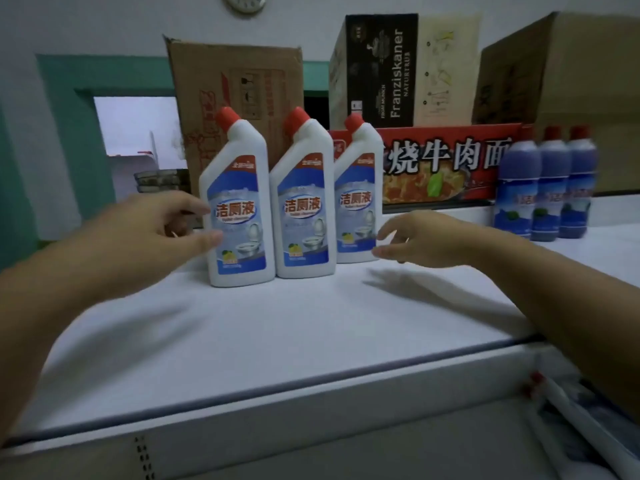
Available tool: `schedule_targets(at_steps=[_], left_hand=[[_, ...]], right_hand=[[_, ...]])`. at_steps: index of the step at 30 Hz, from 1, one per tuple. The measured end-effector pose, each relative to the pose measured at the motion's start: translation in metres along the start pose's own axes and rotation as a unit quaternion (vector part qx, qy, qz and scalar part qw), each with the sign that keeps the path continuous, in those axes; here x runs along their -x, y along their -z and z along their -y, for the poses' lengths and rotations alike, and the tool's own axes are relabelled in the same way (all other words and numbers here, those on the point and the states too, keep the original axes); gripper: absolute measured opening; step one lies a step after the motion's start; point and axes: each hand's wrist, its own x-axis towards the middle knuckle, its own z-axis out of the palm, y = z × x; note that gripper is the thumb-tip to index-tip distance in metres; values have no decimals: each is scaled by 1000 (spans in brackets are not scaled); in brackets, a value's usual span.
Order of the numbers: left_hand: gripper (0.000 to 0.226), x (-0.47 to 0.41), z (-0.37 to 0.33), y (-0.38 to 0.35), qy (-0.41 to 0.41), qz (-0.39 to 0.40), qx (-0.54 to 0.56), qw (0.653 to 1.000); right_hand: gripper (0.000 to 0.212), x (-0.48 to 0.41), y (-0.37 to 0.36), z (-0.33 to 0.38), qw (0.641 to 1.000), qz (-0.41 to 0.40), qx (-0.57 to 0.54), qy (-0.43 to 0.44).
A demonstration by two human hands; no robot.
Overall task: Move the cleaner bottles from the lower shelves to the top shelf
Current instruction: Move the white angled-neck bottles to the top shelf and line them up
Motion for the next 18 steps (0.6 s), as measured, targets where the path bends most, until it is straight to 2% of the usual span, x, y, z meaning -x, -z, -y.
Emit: schedule_targets(at_steps=[1, 3, 5, 7, 10, 12, 14, 16, 18], left_hand=[[48, 19, -11, -6, -57, -22, 55, 997], [51, 56, -36, -25, -168, 10, 112, 979], [44, 87, -66, -51, -261, 94, 133, 952], [40, 108, -96, -82, -317, 191, 173, 913], [38, 118, -127, -142, -299, 356, 279, 840], [34, 120, -139, -198, -241, 404, 321, 822], [34, 124, -140, -256, -181, 413, 326, 831], [67, 135, -139, -302, -151, 445, 245, 848], [91, 150, -141, -327, -133, 503, 159, 839]], right_hand=[[38, 10, 2, -5, 999, -2, -36, -12], [35, 33, 2, -15, 994, -10, -101, -27], [30, 64, -1, -25, 988, -55, -139, -31], [20, 104, -3, -39, 970, -151, -191, -29], [9, 172, -14, -66, 893, -343, -286, -60], [6, 212, -36, -97, 853, -400, -306, -134], [2, 243, -66, -137, 860, -364, -267, -239], [30, 276, -94, -176, 878, -221, -206, -371], [55, 314, -120, -207, 870, -96, -190, -445]])
